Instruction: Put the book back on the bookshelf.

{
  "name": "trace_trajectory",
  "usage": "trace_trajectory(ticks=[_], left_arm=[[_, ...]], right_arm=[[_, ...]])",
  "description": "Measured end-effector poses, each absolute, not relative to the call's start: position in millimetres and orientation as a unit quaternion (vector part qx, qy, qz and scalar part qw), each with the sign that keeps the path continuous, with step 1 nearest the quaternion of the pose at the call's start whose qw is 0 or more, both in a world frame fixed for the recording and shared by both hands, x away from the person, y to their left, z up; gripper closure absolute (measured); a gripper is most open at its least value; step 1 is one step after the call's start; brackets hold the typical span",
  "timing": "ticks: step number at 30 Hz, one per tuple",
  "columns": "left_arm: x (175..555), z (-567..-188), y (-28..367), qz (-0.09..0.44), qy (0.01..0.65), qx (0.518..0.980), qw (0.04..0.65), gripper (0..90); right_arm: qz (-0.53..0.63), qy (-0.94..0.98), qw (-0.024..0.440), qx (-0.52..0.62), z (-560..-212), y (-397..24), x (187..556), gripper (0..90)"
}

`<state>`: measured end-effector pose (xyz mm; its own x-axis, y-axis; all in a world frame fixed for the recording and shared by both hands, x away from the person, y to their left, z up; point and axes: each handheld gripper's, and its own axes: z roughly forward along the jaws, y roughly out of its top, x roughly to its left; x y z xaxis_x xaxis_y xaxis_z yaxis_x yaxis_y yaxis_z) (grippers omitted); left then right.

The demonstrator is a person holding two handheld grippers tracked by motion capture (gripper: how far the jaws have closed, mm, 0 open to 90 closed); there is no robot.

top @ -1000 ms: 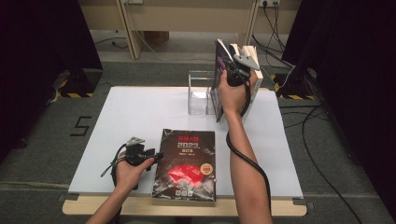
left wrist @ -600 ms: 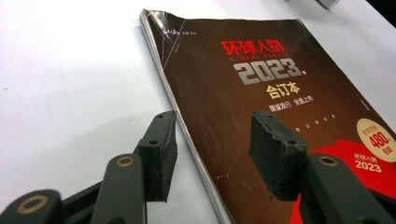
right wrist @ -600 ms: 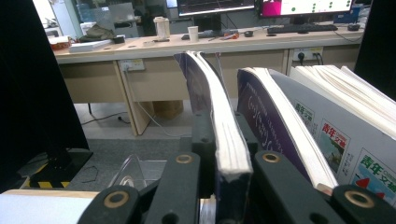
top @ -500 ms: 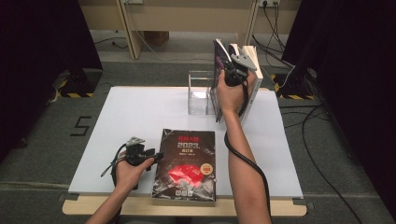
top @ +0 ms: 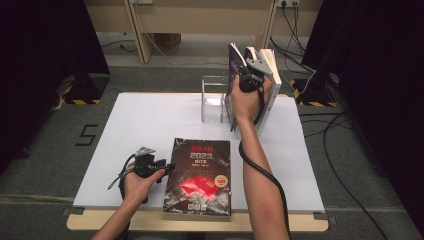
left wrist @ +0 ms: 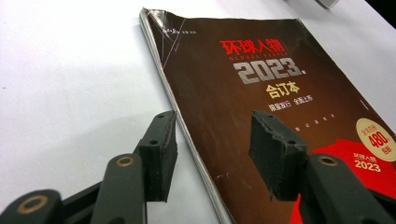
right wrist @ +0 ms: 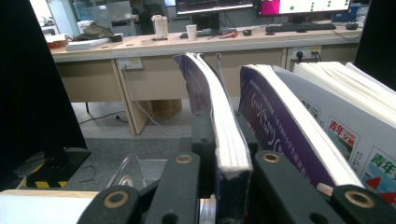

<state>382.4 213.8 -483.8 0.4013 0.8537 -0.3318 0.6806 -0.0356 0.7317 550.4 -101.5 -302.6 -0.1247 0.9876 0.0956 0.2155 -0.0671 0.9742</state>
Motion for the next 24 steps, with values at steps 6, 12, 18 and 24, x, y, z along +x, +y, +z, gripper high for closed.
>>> trace_trajectory(ticks=[6, 12, 18, 24], left_arm=[[382, -484, 215, 0.098, 0.539, 0.714, 0.437, 50.8], [382, -483, 215, 0.099, 0.538, 0.714, 0.438, 50.9], [382, -484, 214, 0.098, 0.537, 0.714, 0.438, 50.9], [381, -483, 213, 0.098, 0.536, 0.715, 0.438, 50.9]], right_arm=[[0.492, 0.563, 0.388, 0.539, -307, -99, 553, 84.1], [0.490, 0.562, 0.386, 0.544, -313, -98, 554, 84.0], [0.487, 0.567, 0.377, 0.547, -314, -98, 552, 82.5], [0.484, 0.581, 0.355, 0.550, -313, -98, 547, 78.9]])
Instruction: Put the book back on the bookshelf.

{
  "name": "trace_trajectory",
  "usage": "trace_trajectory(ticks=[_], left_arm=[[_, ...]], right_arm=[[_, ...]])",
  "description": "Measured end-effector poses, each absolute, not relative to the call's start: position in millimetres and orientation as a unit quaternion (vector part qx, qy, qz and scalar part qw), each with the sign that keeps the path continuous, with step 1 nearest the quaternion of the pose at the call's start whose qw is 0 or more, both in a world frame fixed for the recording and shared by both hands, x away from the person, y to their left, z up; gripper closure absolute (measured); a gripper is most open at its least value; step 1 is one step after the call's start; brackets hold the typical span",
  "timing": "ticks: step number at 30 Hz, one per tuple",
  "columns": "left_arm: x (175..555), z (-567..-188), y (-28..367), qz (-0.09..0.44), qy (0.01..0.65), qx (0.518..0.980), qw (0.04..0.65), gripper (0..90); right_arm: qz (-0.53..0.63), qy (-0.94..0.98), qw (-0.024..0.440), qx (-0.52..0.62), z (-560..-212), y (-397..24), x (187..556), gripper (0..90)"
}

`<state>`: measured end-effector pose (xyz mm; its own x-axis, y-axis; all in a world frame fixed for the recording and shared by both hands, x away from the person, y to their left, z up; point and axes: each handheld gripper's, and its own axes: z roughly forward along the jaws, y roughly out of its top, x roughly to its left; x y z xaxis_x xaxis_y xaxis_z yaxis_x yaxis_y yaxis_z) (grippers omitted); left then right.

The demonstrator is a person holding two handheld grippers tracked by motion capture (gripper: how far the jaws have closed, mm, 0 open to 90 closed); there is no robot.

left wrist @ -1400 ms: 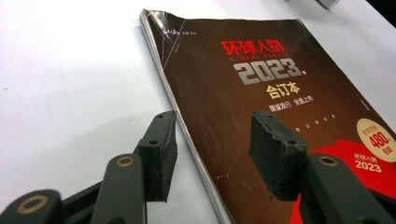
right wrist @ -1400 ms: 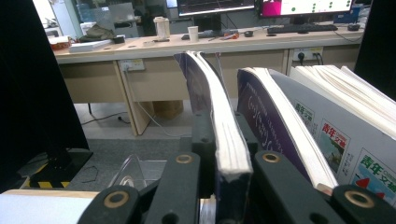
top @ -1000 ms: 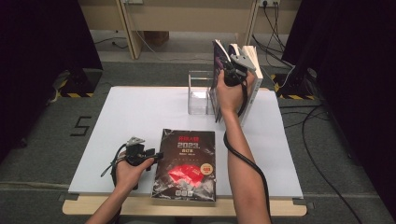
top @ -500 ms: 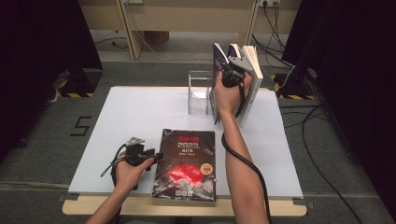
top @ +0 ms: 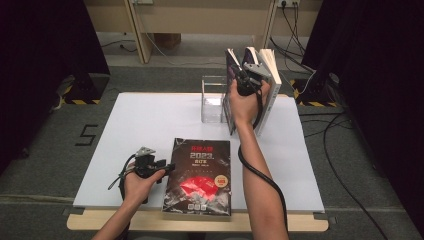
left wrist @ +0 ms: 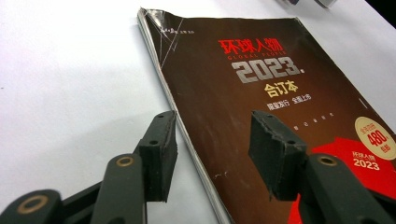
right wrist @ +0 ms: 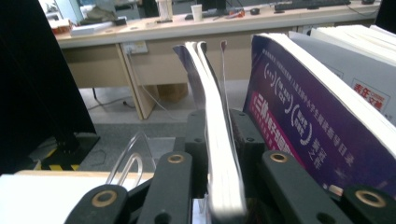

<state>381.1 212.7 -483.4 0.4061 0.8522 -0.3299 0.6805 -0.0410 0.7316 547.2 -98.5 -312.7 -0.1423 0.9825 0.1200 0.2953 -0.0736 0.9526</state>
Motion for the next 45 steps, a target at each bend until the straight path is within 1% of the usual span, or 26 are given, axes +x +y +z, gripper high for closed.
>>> trace_trajectory(ticks=[11, 13, 16, 20, 40, 45], left_arm=[[381.4, -483.6, 212.6, 0.098, 0.537, 0.715, 0.437, 50.8], [381.3, -483.6, 212.7, 0.098, 0.537, 0.715, 0.437, 50.9], [381.3, -483.6, 213.0, 0.098, 0.538, 0.715, 0.436, 50.8], [381.3, -483.6, 212.5, 0.098, 0.536, 0.715, 0.438, 50.8], [381.7, -483.7, 213.3, 0.098, 0.538, 0.714, 0.437, 50.9], [381.9, -483.7, 213.5, 0.098, 0.538, 0.714, 0.437, 50.9]], right_arm=[[0.467, 0.594, 0.337, 0.562, -310.2, -100.0, 545.8, 73.3], [0.465, 0.593, 0.336, 0.565, -310.1, -100.2, 546.6, 74.3], [0.457, 0.596, 0.334, 0.569, -309.2, -100.8, 548.2, 79.4], [0.444, 0.597, 0.336, 0.577, -306.7, -102.9, 549.5, 83.2], [0.467, 0.581, 0.351, 0.566, -313.1, -104.4, 546.5, 84.2], [0.473, 0.575, 0.361, 0.561, -313.0, -103.8, 548.5, 84.3]])
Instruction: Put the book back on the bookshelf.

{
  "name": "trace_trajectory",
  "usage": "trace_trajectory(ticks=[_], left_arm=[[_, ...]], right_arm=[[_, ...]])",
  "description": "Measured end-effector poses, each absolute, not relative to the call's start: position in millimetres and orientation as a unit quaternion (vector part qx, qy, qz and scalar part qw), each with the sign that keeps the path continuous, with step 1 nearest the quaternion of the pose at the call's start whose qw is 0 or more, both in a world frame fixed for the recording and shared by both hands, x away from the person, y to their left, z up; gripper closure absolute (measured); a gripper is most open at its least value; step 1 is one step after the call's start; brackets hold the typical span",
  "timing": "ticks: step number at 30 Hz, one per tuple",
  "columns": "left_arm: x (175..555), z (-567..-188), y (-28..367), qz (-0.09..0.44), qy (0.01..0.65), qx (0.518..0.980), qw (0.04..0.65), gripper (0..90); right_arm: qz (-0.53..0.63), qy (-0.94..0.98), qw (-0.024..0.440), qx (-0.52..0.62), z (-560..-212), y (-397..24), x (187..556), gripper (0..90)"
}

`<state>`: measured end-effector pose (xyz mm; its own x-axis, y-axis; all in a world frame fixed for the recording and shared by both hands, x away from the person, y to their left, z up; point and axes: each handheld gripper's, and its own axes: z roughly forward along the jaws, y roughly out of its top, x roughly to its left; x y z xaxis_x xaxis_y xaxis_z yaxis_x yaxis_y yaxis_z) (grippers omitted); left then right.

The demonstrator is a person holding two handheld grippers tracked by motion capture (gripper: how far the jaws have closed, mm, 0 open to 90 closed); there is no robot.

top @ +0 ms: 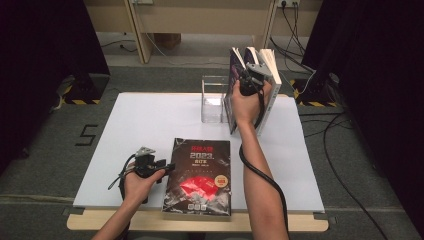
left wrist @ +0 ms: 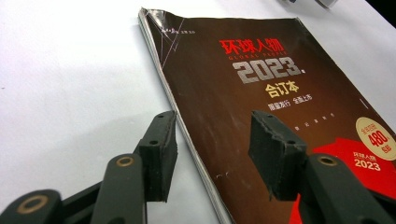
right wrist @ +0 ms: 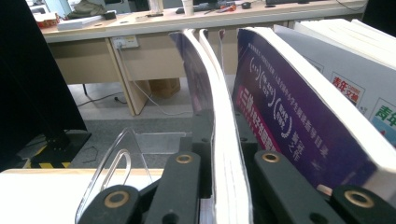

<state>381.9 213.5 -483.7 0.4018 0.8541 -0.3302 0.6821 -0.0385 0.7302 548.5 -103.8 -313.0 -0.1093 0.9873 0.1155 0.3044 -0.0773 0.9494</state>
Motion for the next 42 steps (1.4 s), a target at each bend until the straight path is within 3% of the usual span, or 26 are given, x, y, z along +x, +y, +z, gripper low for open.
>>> trace_trajectory(ticks=[23, 42], left_arm=[[382, -484, 213, 0.097, 0.534, 0.716, 0.439, 50.9], [380, -485, 211, 0.096, 0.532, 0.720, 0.435, 50.9]], right_arm=[[0.472, 0.556, 0.389, 0.563, -322, -96, 555, 83.3], [0.460, 0.575, 0.391, 0.553, -333, -100, 527, 71.8]])
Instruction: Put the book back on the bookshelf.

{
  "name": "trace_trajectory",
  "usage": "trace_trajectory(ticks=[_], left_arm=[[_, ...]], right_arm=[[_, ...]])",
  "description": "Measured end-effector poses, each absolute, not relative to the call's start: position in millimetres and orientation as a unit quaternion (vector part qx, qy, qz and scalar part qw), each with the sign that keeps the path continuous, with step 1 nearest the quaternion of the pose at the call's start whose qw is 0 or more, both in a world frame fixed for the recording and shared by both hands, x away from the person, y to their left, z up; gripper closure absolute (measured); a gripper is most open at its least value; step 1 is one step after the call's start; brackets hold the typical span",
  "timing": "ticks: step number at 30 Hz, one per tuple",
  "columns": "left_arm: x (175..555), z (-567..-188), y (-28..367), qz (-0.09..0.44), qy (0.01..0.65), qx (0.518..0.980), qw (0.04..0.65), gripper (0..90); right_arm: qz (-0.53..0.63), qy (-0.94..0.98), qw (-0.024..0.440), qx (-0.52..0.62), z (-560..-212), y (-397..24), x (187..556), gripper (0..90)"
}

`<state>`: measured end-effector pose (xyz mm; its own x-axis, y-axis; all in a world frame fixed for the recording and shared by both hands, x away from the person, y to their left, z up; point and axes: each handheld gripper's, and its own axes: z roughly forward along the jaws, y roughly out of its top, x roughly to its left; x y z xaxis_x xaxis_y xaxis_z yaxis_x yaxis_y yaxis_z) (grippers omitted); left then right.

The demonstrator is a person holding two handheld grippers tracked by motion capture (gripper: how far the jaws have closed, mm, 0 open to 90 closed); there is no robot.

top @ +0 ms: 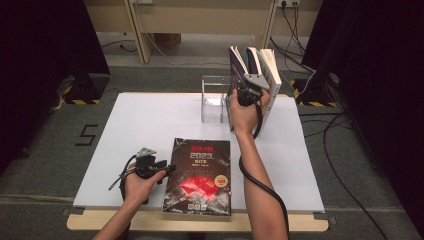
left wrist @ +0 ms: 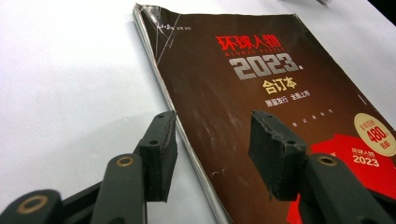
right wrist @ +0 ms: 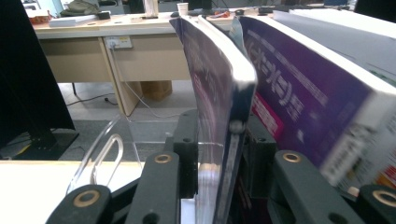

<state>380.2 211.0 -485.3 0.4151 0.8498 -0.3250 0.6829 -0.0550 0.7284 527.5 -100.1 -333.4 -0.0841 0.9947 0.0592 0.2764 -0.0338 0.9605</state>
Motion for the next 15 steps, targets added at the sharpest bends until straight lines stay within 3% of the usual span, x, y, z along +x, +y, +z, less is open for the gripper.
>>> trace_trajectory(ticks=[15], left_arm=[[379, -486, 207, 0.095, 0.532, 0.720, 0.435, 50.9]], right_arm=[[0.462, 0.572, 0.385, 0.558, -340, -121, 499, 70.5]])
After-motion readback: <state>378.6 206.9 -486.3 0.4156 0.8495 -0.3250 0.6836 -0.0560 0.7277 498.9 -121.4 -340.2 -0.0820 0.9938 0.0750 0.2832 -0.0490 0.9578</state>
